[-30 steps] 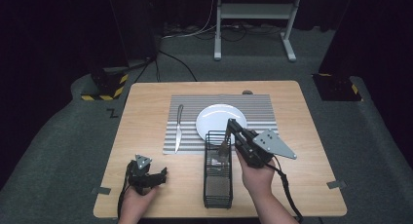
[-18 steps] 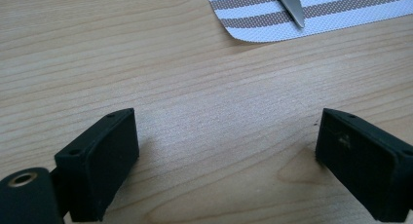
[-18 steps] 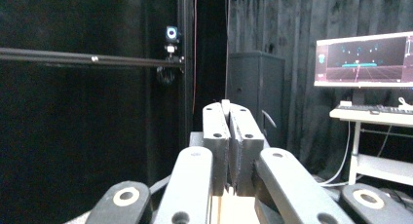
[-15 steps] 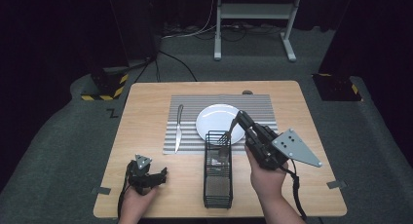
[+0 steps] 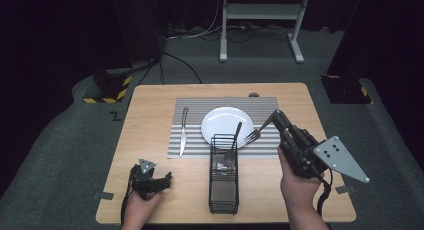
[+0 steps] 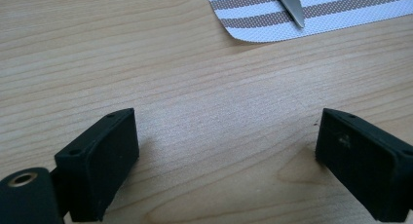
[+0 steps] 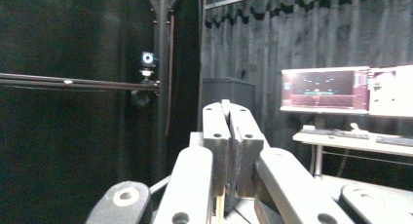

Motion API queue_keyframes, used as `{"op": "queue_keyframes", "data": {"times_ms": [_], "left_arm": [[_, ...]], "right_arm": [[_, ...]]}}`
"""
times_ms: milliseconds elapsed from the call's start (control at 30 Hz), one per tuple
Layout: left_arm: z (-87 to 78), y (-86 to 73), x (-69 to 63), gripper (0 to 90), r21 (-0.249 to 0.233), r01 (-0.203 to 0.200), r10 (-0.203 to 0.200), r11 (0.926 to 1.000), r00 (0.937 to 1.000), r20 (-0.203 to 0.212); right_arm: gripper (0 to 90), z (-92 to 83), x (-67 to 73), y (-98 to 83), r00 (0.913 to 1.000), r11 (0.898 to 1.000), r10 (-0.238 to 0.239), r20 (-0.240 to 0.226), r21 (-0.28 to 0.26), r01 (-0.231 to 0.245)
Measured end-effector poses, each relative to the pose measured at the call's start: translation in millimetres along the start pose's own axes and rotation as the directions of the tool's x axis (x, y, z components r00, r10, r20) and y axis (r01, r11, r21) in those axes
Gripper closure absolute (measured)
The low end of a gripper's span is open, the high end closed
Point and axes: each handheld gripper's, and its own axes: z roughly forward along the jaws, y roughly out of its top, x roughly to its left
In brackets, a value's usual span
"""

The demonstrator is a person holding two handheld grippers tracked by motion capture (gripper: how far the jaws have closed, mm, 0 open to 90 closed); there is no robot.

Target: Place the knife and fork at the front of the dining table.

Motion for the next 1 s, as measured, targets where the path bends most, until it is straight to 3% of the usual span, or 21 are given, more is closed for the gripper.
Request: {"op": "queue_keyframes", "data": {"times_ms": [367,1000], "left_arm": [[0.0,0.0,0.0,8.7,0.000,0.000,0.000,1.0000,1.0000,0.000],[0.0,0.0,0.0,8.6,0.000,0.000,0.000,1.0000,1.0000,-0.001]], "right_arm": [[87.2,-10.0,-29.1,-21.1,0.9964,0.996,-0.012,0.084,0.084,0.005],[87.2,1.5,-58.2,-67.5,0.9861,0.980,-0.024,0.165,0.200,-0.009]]}}
